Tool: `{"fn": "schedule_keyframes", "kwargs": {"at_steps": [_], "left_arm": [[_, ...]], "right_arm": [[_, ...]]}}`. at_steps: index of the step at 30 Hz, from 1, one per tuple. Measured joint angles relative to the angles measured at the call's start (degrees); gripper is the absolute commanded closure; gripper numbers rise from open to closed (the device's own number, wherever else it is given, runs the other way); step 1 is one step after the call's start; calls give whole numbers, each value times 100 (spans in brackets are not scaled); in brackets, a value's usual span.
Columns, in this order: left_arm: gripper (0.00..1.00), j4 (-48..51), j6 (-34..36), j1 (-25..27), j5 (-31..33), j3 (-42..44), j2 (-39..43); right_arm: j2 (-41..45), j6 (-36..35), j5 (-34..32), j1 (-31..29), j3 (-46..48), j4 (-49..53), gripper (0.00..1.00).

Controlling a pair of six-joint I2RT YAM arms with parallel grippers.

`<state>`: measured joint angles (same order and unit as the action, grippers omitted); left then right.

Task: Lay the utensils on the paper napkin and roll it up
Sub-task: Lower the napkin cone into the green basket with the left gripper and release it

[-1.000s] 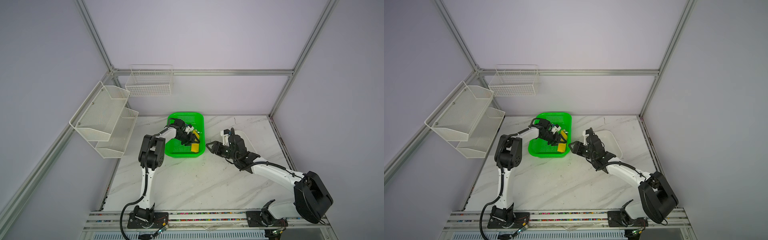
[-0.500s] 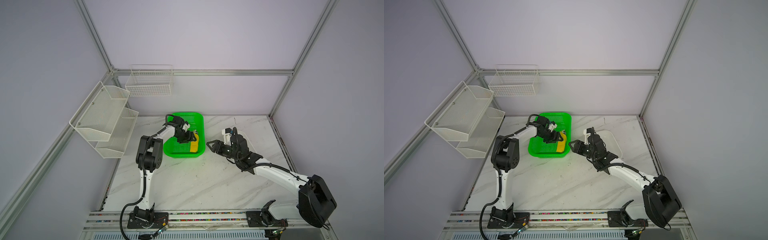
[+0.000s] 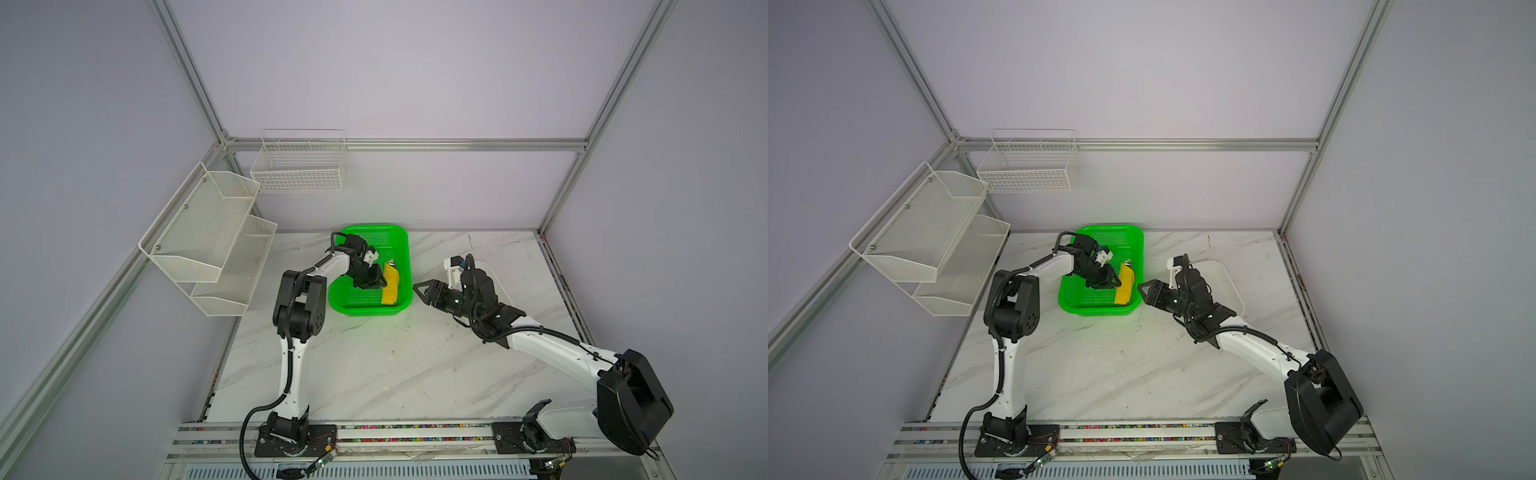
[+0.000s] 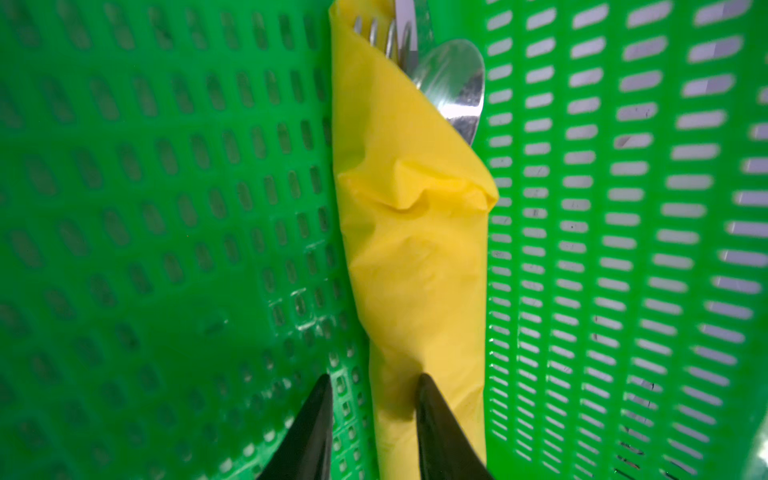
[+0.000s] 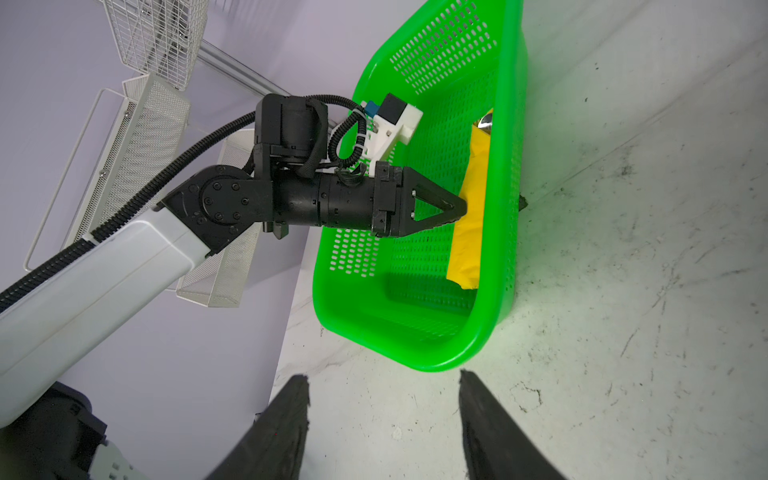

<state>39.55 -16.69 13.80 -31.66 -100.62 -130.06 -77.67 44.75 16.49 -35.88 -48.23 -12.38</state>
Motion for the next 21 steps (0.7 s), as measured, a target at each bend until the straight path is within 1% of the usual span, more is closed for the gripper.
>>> {"fn": "schedule_keyframes", "kwargs": {"at_steps": [4, 6, 8, 21], "left_arm": [[73, -13, -2, 0, -267, -33, -79], [77, -24, -9, 0, -369, -33, -101], [78, -33, -2, 0, -426, -33, -111], [78, -415, -9, 50, -717, -31, -111]], "right_arm": [[0, 0, -2, 0, 4, 0, 40], [0, 0, -4, 0, 9, -2, 40], [0, 0, -7, 0, 15, -2, 40], [-120, 66, -66, 0, 90, -22, 40]]}}
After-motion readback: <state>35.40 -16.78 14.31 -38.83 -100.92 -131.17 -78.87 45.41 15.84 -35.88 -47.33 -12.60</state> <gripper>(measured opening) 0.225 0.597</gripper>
